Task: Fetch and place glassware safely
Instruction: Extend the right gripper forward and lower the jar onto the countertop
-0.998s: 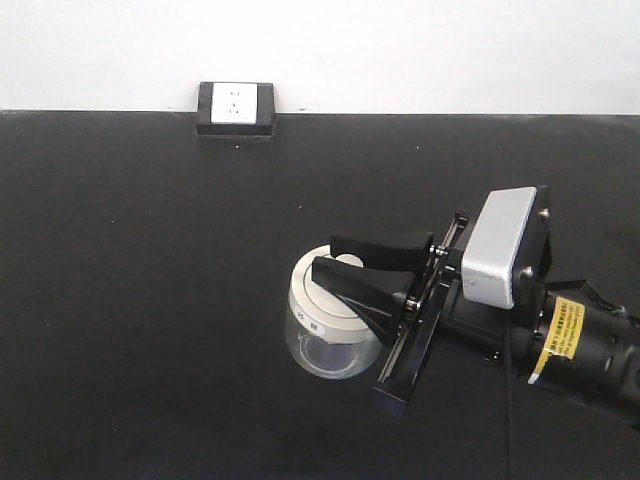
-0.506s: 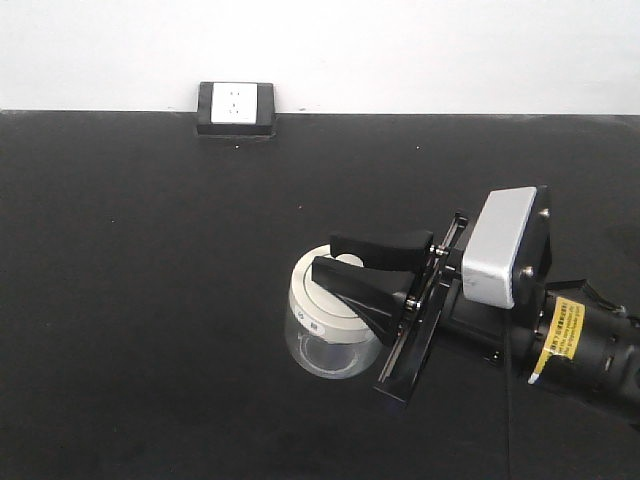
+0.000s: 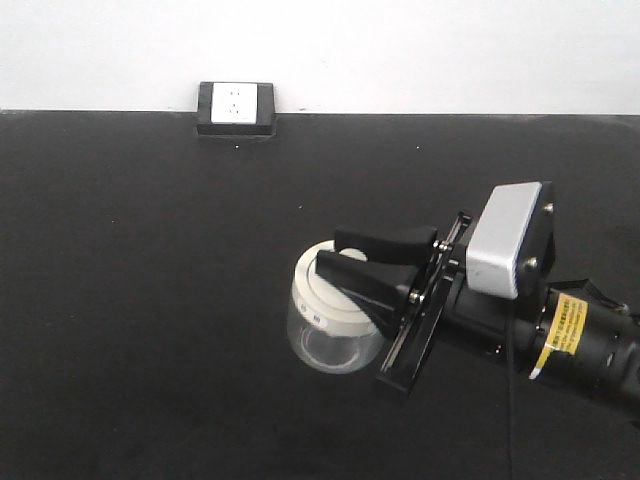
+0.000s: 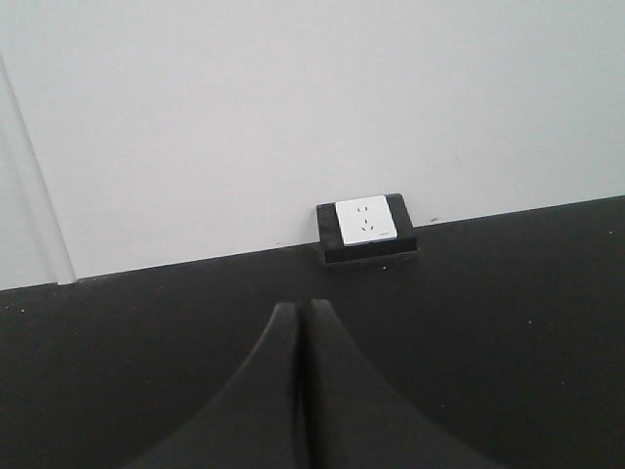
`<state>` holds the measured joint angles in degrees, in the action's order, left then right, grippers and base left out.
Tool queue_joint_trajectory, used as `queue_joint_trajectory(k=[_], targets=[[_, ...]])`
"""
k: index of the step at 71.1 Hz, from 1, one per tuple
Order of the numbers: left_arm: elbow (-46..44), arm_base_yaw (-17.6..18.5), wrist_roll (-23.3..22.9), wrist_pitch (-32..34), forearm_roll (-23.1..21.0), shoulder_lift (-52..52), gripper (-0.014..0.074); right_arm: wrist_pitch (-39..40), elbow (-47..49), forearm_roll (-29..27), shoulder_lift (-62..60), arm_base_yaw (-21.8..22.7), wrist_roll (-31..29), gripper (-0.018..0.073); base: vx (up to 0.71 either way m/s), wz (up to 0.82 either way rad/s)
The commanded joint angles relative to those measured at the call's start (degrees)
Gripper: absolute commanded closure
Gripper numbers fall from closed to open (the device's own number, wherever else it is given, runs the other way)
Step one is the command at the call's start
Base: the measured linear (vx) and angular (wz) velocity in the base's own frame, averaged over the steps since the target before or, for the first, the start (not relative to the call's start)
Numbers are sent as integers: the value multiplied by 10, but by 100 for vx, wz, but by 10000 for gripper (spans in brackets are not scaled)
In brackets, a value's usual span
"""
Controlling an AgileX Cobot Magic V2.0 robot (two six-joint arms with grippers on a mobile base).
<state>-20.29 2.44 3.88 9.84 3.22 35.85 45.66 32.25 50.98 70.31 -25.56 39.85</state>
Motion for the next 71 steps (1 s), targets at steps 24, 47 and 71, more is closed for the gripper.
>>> queue_joint_trajectory(k=[24, 47, 71], targets=[[-15, 4, -4, 41, -3, -1, 603, 103, 65, 20, 109, 133, -6, 560, 0, 0], [-15, 4, -4, 41, -3, -1, 603, 182, 179, 79, 281, 153, -74, 560, 0, 0], [-15, 4, -4, 41, -3, -1, 603, 187, 278, 79, 404, 153, -109, 560, 0, 0]])
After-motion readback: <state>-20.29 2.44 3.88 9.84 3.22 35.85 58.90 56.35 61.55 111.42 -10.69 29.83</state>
